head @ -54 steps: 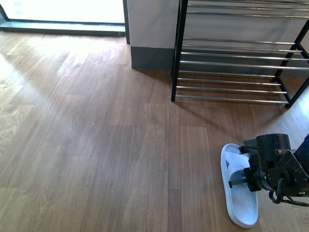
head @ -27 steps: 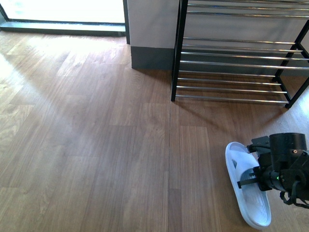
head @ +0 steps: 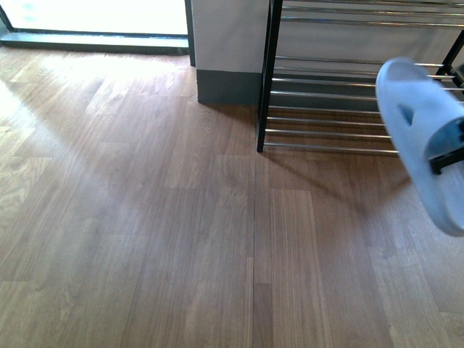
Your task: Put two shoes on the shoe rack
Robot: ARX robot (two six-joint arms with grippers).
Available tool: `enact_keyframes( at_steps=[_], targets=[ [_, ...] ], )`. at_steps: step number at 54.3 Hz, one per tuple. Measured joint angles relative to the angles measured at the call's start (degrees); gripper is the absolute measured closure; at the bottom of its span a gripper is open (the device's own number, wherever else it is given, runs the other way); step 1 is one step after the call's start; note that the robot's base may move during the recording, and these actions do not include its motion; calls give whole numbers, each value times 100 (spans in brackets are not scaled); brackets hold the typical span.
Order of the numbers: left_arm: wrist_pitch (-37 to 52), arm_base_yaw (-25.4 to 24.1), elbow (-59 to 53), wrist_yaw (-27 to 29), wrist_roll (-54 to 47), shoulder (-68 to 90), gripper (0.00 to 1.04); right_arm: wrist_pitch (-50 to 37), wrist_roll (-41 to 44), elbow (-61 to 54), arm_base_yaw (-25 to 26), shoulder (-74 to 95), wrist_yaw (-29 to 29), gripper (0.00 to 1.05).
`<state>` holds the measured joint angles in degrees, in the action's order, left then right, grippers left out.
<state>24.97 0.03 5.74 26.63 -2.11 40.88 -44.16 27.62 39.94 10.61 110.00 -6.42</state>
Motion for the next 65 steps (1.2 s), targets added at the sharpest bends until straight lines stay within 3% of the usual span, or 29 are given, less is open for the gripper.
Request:
enact_keyframes(
  at_steps=[24, 34, 42, 52, 65],
  targets=[
    [0, 0, 0, 0, 0, 0, 103, 1309, -625, -1569, -356, -4721, 181, 103],
    [0, 0, 0, 0, 0, 0, 103, 2173, -1005, -2081, -651, -6026, -92, 103],
    [0, 0, 0, 0, 0, 0, 103, 3145, -1419, -2745, -1172, -7632, -503, 103],
    [0, 0, 0, 0, 0, 0, 103, 3108, -1547, -3403, -1364, -8529, -826, 103],
    [0, 0, 0, 0, 0, 0, 103, 3106, -1613, -3543, -1370, -8616, -708, 103]
  ],
)
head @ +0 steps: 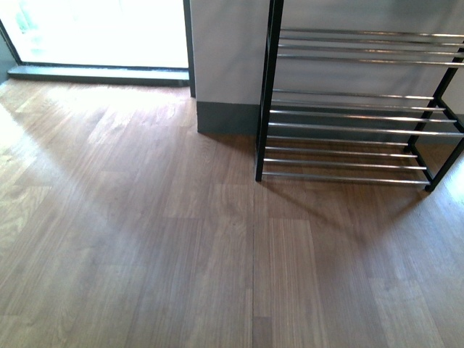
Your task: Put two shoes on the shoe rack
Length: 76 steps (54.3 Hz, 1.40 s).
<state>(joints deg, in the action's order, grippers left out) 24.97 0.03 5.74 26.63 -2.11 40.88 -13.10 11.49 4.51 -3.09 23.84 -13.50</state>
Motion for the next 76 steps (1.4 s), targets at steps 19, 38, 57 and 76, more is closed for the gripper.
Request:
enact_keyframes(
  at_steps=[19, 38, 57, 76],
  targets=[
    [0, 0, 0, 0, 0, 0, 103, -2, -13, 0, 0, -20, 0, 103],
    [0, -4, 0, 20, 0, 0, 103, -7, -15, -4, -4, -26, 37, 103],
    [0, -9, -9, -7, 0, -4, 103, -11, -17, -28, -2, -15, -7, 103],
    [0, -4, -11, 7, 0, -4, 103, -13, -20, -31, 0, -28, 2, 103]
  ],
)
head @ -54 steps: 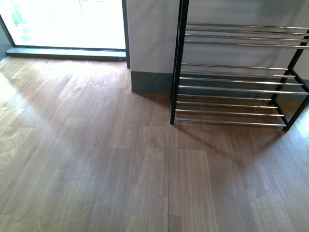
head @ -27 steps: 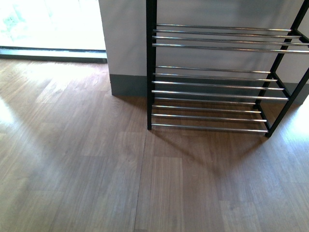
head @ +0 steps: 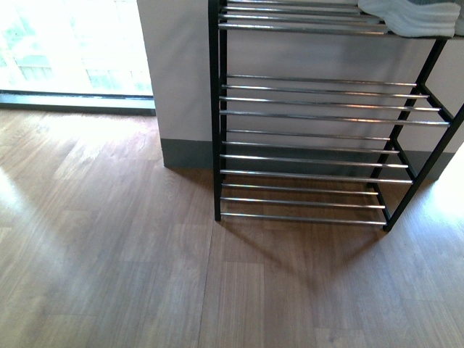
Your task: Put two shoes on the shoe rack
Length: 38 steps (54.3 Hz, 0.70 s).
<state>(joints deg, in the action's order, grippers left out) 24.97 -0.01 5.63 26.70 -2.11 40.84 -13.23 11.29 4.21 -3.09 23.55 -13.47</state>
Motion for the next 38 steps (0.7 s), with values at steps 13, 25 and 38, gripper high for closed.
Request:
enact_keyframes(
  at_steps=[13, 25, 38],
  targets=[
    [0, 0, 2, -4, 0, -2, 103, 0, 0, 0, 0, 0, 0, 103],
    [2, 0, 0, -11, 0, -2, 103, -2, 0, 9, 0, -2, -11, 103],
    [2, 0, 0, -7, 0, -7, 103, -2, 0, 9, 0, -7, -4, 103]
  ],
)
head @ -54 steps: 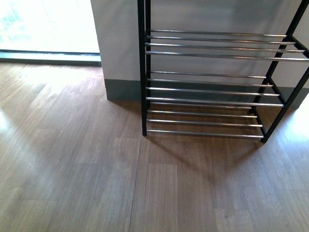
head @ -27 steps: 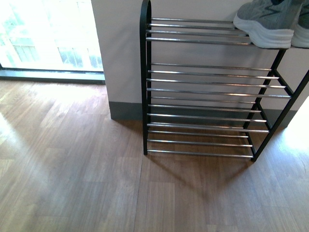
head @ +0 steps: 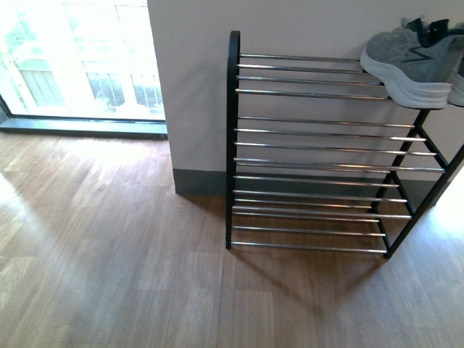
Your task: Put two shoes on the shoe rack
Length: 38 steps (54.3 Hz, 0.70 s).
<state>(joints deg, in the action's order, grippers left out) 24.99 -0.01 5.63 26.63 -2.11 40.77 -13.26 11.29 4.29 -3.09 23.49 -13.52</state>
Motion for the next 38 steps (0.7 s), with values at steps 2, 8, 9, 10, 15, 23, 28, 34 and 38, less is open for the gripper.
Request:
enact_keyframes(
  at_steps=[2, 8, 9, 10, 15, 23, 28, 34, 38],
  targets=[
    [0, 0, 2, 0, 0, 0, 103, 0, 0, 0, 0, 2, 0, 103],
    [0, -2, 0, 17, 0, 0, 103, 0, 0, 0, 0, 4, 17, 103],
    [0, -2, 0, 17, 0, 0, 103, 0, 0, 0, 0, 2, 22, 103],
    [0, -2, 0, 20, 0, 0, 103, -4, 0, 2, 0, 0, 26, 103],
    [0, -2, 0, 11, 0, 7, 103, -11, 0, 0, -9, 22, 24, 103],
    [0, 2, 0, -20, 0, 13, 103, -11, 0, -4, -4, 4, -2, 103],
    [0, 0, 0, -4, 0, 9, 103, -11, 0, -4, -7, 4, 11, 103],
    [0, 0, 0, 13, 0, 9, 103, -11, 0, -4, -7, 7, 11, 103],
    [0, 0, 0, 13, 2, 9, 103, -11, -2, -2, -7, 7, 13, 103]
  ],
)
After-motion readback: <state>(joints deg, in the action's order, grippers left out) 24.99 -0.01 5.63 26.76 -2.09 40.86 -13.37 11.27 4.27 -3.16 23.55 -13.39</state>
